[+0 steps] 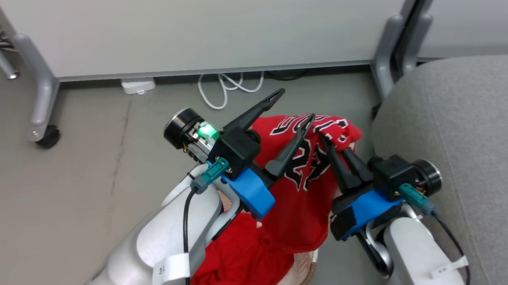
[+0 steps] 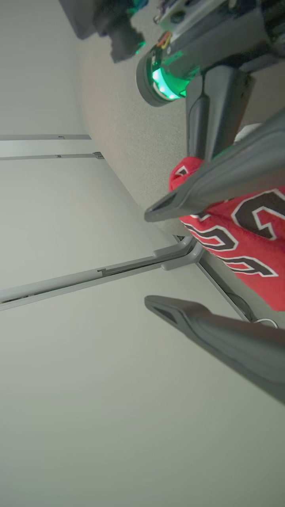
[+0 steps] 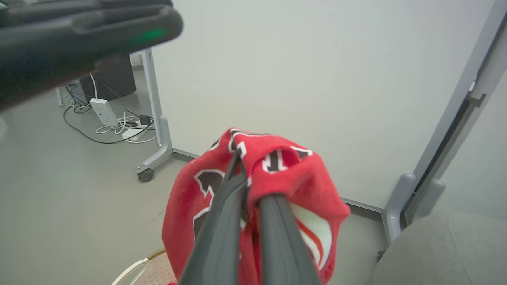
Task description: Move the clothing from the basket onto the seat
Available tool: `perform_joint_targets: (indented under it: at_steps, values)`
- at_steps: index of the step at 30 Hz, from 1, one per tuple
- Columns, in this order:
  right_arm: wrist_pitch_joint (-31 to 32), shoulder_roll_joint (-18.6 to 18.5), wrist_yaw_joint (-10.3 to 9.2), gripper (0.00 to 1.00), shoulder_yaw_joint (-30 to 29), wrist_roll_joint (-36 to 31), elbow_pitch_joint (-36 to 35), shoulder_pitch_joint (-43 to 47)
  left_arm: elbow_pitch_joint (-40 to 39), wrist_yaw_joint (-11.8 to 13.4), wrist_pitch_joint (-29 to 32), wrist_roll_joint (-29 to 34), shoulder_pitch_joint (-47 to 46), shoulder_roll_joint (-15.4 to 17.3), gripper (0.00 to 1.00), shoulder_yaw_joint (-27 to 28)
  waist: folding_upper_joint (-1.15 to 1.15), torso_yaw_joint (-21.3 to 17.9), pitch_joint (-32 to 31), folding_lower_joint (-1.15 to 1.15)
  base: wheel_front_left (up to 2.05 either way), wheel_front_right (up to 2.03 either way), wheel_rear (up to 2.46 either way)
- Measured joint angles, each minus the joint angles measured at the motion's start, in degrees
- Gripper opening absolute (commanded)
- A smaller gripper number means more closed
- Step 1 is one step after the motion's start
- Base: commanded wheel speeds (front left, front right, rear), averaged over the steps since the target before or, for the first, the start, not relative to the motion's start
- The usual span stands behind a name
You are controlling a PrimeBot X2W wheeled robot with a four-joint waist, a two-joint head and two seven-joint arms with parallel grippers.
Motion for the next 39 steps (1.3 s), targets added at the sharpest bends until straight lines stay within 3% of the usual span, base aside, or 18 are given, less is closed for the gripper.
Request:
perform_joint_targets:
  at_steps: [15, 26, 39]
  values:
    - [0.0, -1.5, 0.0, 0.0, -9.8, -1.3, -10.1, 4.7, -1.2, 0.0, 0.0, 1.2, 1.5, 0.4, 1.0, -2.1, 0.0, -10.4, 3.6, 0.0, 0.0, 0.0, 0.0]
    - [0.0, -0.5, 0.0, 0.0, -17.1, -2.0, -16.1, 9.6, -0.5, -0.3, 0.0, 1.2, 1.4, 0.7, 1.0, -5.4, 0.0, -18.6, 5.8, 0.0, 0.0, 0.0, 0.0]
    - [0.0, 0.5, 0.0, 0.0, -19.7, -2.2, -19.1, 13.8, -0.3, -0.3, 0.0, 0.5, 1.4, 1.0, 1.0, -7.2, 0.0, -21.2, 7.1, 0.0, 0.0, 0.0, 0.0]
